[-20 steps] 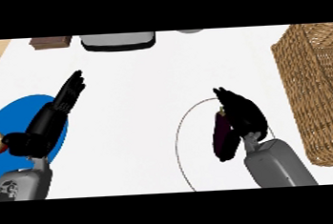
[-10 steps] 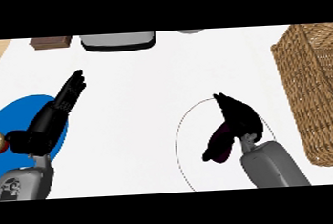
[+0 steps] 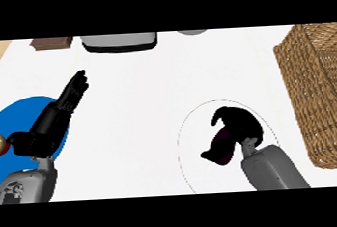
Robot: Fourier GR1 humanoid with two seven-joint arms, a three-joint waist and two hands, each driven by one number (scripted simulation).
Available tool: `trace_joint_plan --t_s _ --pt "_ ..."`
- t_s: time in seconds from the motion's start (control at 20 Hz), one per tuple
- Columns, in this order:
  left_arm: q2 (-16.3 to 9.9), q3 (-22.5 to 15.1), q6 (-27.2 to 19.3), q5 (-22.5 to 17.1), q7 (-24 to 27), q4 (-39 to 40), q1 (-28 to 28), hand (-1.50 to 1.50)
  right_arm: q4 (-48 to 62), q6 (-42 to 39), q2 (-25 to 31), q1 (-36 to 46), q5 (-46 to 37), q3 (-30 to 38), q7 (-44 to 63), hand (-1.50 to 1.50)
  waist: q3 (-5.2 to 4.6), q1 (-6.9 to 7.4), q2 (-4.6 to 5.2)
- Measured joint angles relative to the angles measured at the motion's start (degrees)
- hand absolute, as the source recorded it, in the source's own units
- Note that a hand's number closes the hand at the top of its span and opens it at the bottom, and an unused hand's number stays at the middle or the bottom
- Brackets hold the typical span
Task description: Pick the eggplant from the placemat and place it in the basket
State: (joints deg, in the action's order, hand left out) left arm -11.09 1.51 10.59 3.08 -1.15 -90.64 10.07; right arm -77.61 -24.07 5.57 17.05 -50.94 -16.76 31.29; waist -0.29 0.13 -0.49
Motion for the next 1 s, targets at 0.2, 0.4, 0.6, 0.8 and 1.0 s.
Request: trace_joint_plan --t_s 0.2,0.4,0.6,0.8,1.0 --pt "0.16 0.19 0.38 0.08 -0.47 -0.72 -0.4 0.0 0.7 1.09 0.14 -0.14 -1.98 -0.76 -1.52 1.5 -0.17 -0.03 -0.23" --pt "-0.58 1.19 1.33 -0.76 -1.84 -1.13 0.71 0.0 1.04 0.73 1.12 0.51 -4.28 -2.79 -3.64 1.5 -0.19 -0.06 -0.21" --pt "-0.68 1.73 2.18 -1.0 -1.04 -1.55 -0.49 0.0 -0.96 2.77 2.41 -1.38 -6.8 -4.45 -6.61 1.5 -0.07 -0.03 -0.14" --pt "-0.58 2.06 1.55 -0.57 -1.18 -2.13 -1.86 0.0 -12.53 7.3 9.09 -12.36 -7.25 -7.75 -14.29 1.5 0.06 -1.35 -0.39" --pt "-1.38 3.22 1.73 -0.81 -0.52 -2.17 -2.96 0.0 -24.02 13.58 17.44 -25.06 -6.37 -8.65 -23.14 1.5 0.2 -2.68 -0.38"
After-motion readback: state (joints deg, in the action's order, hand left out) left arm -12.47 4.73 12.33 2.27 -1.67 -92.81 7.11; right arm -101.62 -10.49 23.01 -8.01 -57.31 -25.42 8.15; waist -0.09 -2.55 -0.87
